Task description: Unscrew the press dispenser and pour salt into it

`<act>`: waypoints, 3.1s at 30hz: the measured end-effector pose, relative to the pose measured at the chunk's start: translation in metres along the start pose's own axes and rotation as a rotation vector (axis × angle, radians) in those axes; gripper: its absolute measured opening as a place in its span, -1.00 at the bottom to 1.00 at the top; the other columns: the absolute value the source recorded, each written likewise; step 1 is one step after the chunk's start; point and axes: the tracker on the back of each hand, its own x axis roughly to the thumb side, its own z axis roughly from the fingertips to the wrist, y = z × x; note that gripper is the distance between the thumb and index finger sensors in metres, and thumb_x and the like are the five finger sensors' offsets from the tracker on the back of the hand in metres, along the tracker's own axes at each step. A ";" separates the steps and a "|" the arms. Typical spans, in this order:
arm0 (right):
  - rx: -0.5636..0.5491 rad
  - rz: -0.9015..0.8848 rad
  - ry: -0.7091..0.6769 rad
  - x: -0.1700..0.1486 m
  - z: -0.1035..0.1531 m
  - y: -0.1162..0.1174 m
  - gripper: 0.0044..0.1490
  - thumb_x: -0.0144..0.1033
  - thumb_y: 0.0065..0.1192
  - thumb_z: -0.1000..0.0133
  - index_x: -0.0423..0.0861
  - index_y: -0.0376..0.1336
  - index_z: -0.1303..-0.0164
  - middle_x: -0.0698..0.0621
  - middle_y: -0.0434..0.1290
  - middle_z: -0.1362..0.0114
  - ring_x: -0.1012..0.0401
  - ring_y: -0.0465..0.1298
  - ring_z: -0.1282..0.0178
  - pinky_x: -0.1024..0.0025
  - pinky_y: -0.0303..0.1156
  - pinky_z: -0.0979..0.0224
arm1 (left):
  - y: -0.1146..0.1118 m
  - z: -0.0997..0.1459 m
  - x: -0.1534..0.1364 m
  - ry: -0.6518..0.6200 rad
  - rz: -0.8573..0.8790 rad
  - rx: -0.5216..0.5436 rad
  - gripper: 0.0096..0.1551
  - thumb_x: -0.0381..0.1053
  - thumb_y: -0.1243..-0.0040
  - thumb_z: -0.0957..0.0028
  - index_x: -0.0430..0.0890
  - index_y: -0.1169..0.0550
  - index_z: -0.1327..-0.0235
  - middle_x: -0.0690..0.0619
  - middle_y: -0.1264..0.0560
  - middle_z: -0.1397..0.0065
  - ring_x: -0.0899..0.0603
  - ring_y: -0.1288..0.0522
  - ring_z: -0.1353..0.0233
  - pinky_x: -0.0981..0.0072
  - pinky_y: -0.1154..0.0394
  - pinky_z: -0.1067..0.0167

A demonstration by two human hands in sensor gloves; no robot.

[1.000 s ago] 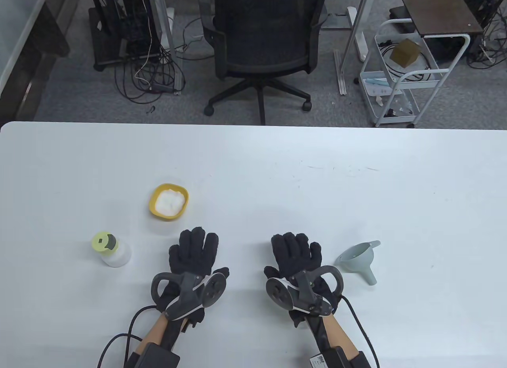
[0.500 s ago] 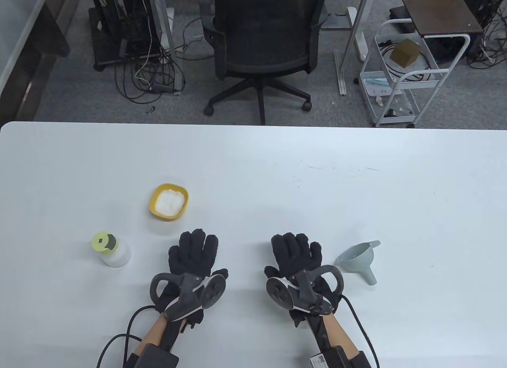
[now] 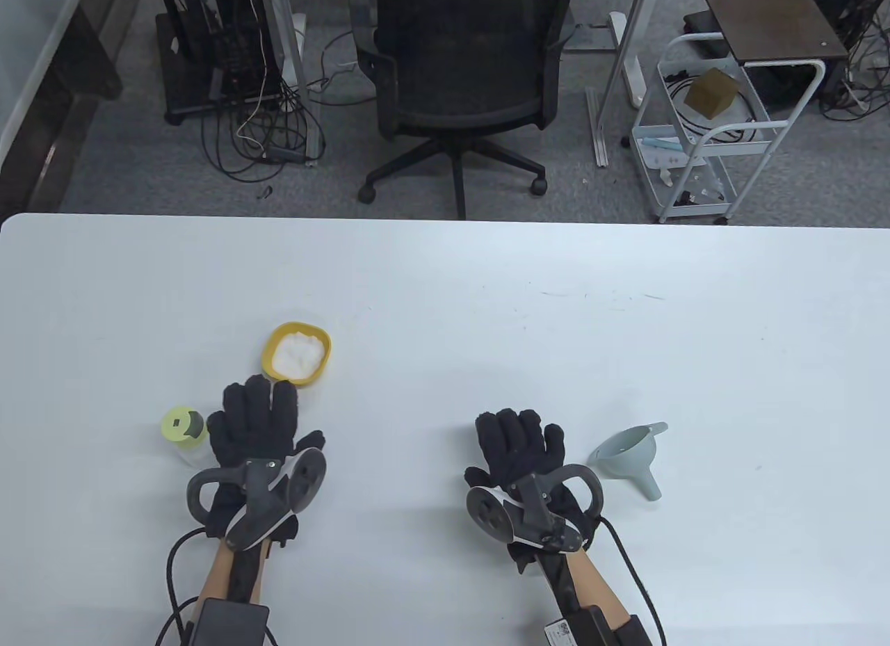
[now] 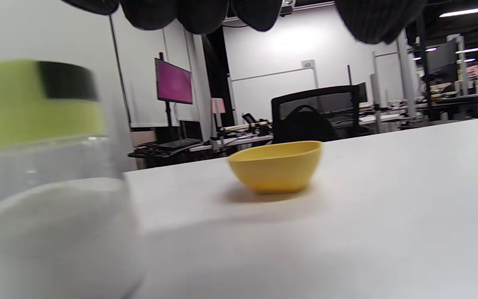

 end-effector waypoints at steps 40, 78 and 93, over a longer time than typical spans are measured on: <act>0.030 0.022 -0.002 0.002 0.000 0.003 0.03 0.00 0.07 -0.31 -0.45 -0.07 -0.75 -0.52 0.16 -0.65 -0.47 0.21 -0.54 -0.57 0.11 -0.40 | -0.011 -0.008 -0.044 0.179 0.065 -0.081 -0.05 0.18 -0.12 -0.19 -0.26 -0.23 -0.77 -0.45 -0.38 -0.59 -0.38 -0.53 -0.39 -0.38 -0.42 -0.33; 0.111 0.037 0.000 0.000 -0.006 0.011 0.07 -0.06 0.20 -0.27 -0.44 -0.09 -0.75 -0.51 0.14 -0.67 -0.47 0.19 -0.55 -0.56 0.11 -0.42 | 0.019 0.041 0.139 -0.646 0.339 0.032 -0.06 0.17 -0.12 -0.11 -0.15 -0.20 -0.74 -0.22 -0.34 -0.71 -0.26 -0.50 -0.52 -0.21 -0.40 -0.46; 0.332 -0.481 -0.145 0.004 -0.017 0.026 0.54 0.13 0.29 -0.12 -0.51 -0.47 -0.74 -0.53 -0.13 -0.76 -0.48 -0.02 -0.63 -0.61 0.01 -0.45 | 0.018 0.034 0.132 -0.745 0.410 -0.118 0.05 0.12 -0.19 -0.15 -0.18 -0.06 -0.83 -0.46 -0.11 -0.81 -0.48 -0.30 -0.68 -0.47 -0.32 -0.44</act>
